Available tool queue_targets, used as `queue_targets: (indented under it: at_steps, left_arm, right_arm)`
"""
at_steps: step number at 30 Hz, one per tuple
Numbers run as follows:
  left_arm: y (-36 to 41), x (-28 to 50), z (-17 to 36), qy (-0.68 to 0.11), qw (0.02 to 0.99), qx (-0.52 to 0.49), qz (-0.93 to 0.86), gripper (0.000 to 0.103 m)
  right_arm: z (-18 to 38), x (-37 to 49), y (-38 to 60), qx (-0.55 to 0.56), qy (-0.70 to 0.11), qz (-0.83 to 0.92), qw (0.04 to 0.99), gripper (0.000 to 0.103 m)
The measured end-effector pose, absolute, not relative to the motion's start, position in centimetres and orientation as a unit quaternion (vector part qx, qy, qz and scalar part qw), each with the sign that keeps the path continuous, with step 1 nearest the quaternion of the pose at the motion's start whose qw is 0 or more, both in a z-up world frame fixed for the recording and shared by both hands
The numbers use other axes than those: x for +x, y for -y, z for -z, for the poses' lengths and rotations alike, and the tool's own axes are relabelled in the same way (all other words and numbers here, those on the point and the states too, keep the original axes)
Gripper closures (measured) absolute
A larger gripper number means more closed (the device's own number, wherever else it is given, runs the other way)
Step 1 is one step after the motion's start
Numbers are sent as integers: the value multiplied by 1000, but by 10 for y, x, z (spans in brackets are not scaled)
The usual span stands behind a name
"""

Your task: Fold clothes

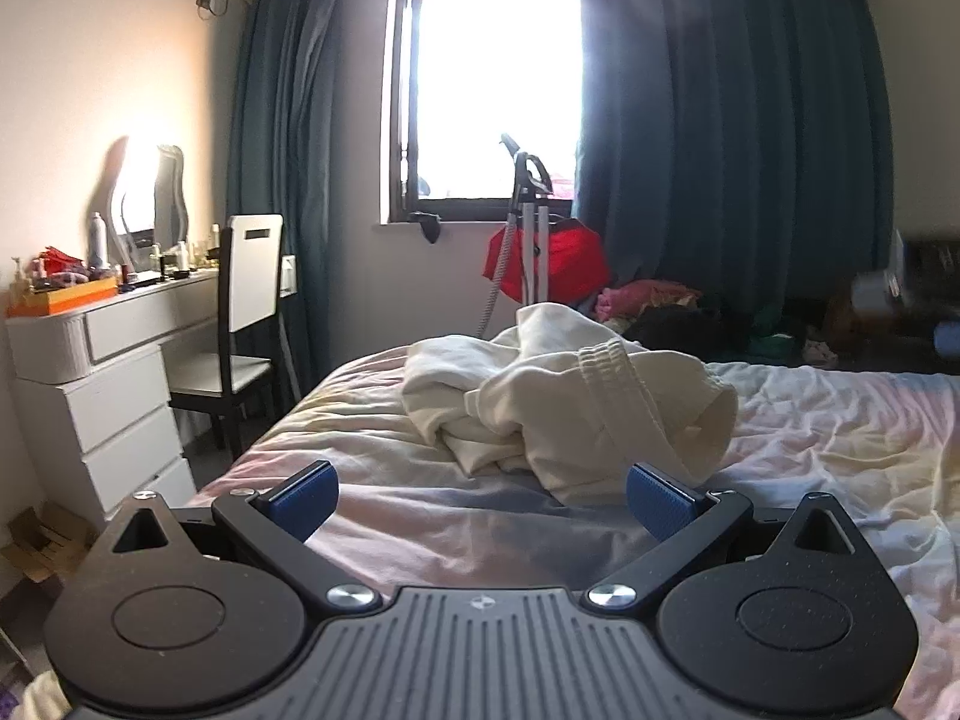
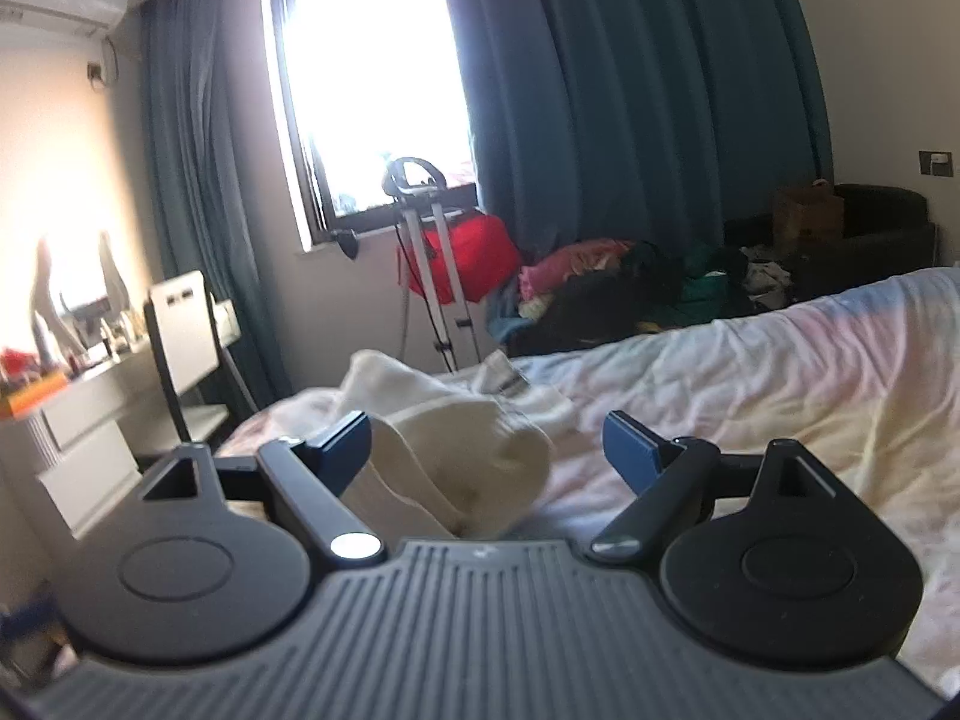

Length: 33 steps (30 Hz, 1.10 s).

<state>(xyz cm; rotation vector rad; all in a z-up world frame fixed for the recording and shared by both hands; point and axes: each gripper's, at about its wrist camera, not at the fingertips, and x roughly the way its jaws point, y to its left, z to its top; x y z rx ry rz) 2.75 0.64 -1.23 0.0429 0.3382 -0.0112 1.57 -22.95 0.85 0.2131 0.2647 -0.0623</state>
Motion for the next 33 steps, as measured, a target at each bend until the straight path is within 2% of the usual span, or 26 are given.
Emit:
queue_targets:
  at_steps: [5,11,14,19,22,23,24,25,26,27,31,33]
  left_arm:
    - [8,59,19,-190,981,29,22,0]
    - [50,146,27,-216,974,61,34,0]
    - [73,198,35,-219,972,81,20,0]
    - [96,275,49,-221,968,118,-36,2]
    - [95,305,53,-224,967,111,-54,14]
    - [93,311,53,-219,968,106,-56,20]
    - [92,314,52,-214,970,103,-51,37]
    - [90,315,49,-211,971,99,-47,46]
    - [88,315,46,-207,973,95,-42,62]
    - [86,313,43,-203,974,88,-44,73]
    - [71,278,22,-172,982,73,-34,80]
    - [61,252,11,-160,984,70,-26,88]
  right_arm:
    - [12,9,238,109,-137,40,984,17]
    - [44,27,255,120,-171,42,977,17]
    - [54,36,259,90,-173,63,979,17]
    - [75,59,284,148,-198,61,967,17]
    - [92,77,289,155,-218,64,961,17]
    - [97,82,290,157,-219,60,961,17]
    - [101,87,289,158,-220,55,961,17]
    - [104,91,287,158,-219,50,961,17]
    - [107,95,286,158,-218,45,962,17]
    - [109,99,284,157,-216,41,963,17]
    - [110,104,282,159,-204,33,966,17]
    - [105,97,282,158,-186,32,969,17]
